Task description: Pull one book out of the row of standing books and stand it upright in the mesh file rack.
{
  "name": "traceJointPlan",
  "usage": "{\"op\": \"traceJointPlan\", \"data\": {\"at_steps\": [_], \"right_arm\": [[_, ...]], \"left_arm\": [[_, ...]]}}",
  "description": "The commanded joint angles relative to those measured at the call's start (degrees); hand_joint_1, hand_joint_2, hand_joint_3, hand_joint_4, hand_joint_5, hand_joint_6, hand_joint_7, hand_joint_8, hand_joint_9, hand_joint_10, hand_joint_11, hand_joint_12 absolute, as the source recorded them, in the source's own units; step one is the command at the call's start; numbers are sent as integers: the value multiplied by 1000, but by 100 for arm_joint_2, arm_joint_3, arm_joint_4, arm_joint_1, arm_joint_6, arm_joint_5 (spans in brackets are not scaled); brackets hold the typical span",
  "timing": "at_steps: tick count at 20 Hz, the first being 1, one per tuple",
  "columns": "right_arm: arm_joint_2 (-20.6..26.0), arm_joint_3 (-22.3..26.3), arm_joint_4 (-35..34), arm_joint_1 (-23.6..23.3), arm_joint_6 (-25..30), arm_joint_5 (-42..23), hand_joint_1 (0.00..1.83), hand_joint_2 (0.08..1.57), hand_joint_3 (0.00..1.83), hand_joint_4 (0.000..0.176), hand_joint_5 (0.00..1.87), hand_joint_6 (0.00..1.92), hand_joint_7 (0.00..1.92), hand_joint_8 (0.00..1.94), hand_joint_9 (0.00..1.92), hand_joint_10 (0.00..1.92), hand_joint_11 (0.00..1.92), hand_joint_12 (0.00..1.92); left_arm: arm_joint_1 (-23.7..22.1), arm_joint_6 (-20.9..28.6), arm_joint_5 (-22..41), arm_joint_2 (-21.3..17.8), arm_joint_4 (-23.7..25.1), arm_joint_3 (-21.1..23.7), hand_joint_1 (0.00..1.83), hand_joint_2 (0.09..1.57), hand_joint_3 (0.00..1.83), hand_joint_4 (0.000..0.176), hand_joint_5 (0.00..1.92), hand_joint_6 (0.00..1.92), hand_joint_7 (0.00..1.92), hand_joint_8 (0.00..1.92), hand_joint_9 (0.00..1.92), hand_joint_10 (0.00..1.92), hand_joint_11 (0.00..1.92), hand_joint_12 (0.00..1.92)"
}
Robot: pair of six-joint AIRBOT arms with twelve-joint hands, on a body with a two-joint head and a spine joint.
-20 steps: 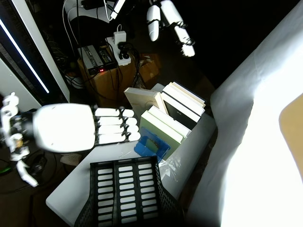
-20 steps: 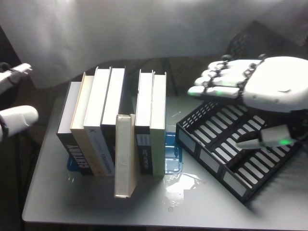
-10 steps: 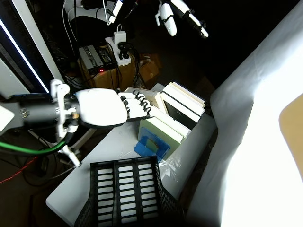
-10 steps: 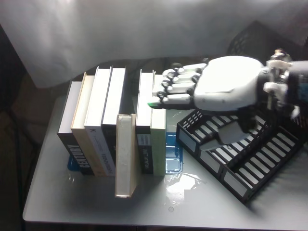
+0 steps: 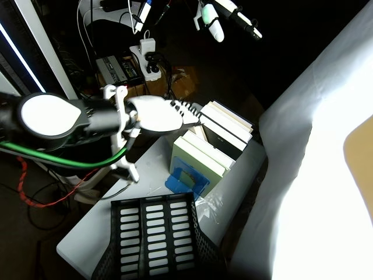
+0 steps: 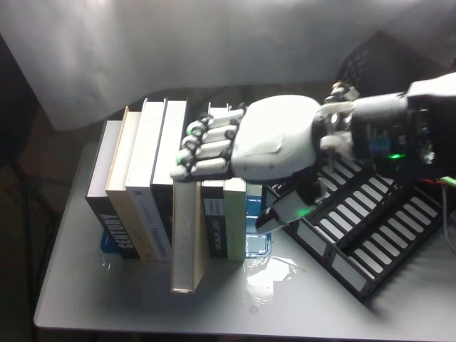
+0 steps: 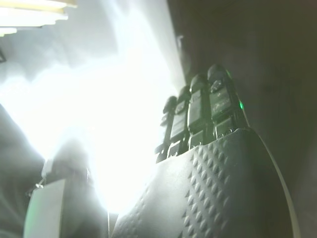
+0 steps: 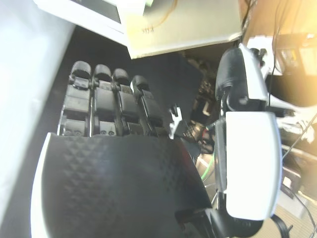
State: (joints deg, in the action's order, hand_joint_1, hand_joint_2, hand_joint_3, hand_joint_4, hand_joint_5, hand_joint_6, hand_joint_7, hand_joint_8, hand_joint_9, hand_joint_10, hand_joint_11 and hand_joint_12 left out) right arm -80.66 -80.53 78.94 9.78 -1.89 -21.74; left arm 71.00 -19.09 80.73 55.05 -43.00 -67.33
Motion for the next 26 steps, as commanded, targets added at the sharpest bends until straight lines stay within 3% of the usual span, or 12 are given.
{"op": "traceJointPlan", "data": {"at_steps": [1, 2, 9, 11, 13, 16, 18, 23, 26], "right_arm": [[24, -55, -140, -53, 31, -225, 700, 1058, 0, 0, 0, 0, 0, 0, 0, 0, 0, 0], [-85, -113, -112, -53, 36, -225, 674, 1064, 0, 0, 0, 0, 0, 0, 0, 0, 0, 0], [-624, -427, 219, -82, 36, -219, 747, 1037, 0, 0, 0, 0, 0, 0, 0, 0, 0, 0], [-778, -481, 405, -81, 66, -186, 803, 1034, 0, 12, 0, 0, 0, 0, 0, 0, 0, 0], [-938, -507, 799, -85, 256, -151, 766, 1026, 0, 0, 0, 0, 0, 0, 0, 0, 0, 0], [-1049, -538, 1030, -117, 279, -95, 800, 1006, 0, 15, 0, 0, 0, 0, 0, 0, 0, 0], [-1167, -602, 1168, -114, 279, -76, 842, 994, 0, 0, 0, 0, 0, 0, 0, 0, 0, 0], [-1405, -723, 1684, -93, 496, -56, 813, 977, 0, 0, 0, 0, 0, 0, 0, 0, 0, 0], [-1537, -824, 2019, -62, 649, -17, 836, 962, 0, 0, 0, 0, 0, 0, 0, 0, 0, 0]], "left_arm": [[6, 33, 748, -7, -146, -49, 340, 1270, 0, 6, 0, 0, 0, 0, 0, 0, 0, 0], [7, 33, 759, -6, -162, -50, 337, 1274, 1, 0, 0, 0, 0, 0, 0, 0, 0, 0], [137, 33, 915, 55, -387, -69, 331, 1282, 1, 0, 0, 0, 0, 0, 0, 0, 0, 0], [212, 33, 1009, 57, -480, -61, 301, 1291, 4, 0, 0, 0, 0, 0, 0, 0, 0, 0], [241, 33, 1083, 62, -529, -63, 296, 1289, 3, 0, 0, 0, 0, 0, 0, 0, 0, 0], [249, 33, 1124, 83, -569, -79, 300, 1284, 0, 0, 0, 0, 0, 0, 0, 0, 0, 0], [302, 33, 1174, 102, -632, -83, 309, 1285, 0, 0, 0, 0, 0, 0, 0, 0, 0, 0], [328, 33, 1314, 165, -741, -132, 455, 1291, 0, 0, 0, 0, 0, 0, 0, 0, 0, 0], [328, 33, 1341, 174, -758, -144, 424, 1312, 8, 0, 0, 0, 0, 0, 0, 0, 0, 0]]}}
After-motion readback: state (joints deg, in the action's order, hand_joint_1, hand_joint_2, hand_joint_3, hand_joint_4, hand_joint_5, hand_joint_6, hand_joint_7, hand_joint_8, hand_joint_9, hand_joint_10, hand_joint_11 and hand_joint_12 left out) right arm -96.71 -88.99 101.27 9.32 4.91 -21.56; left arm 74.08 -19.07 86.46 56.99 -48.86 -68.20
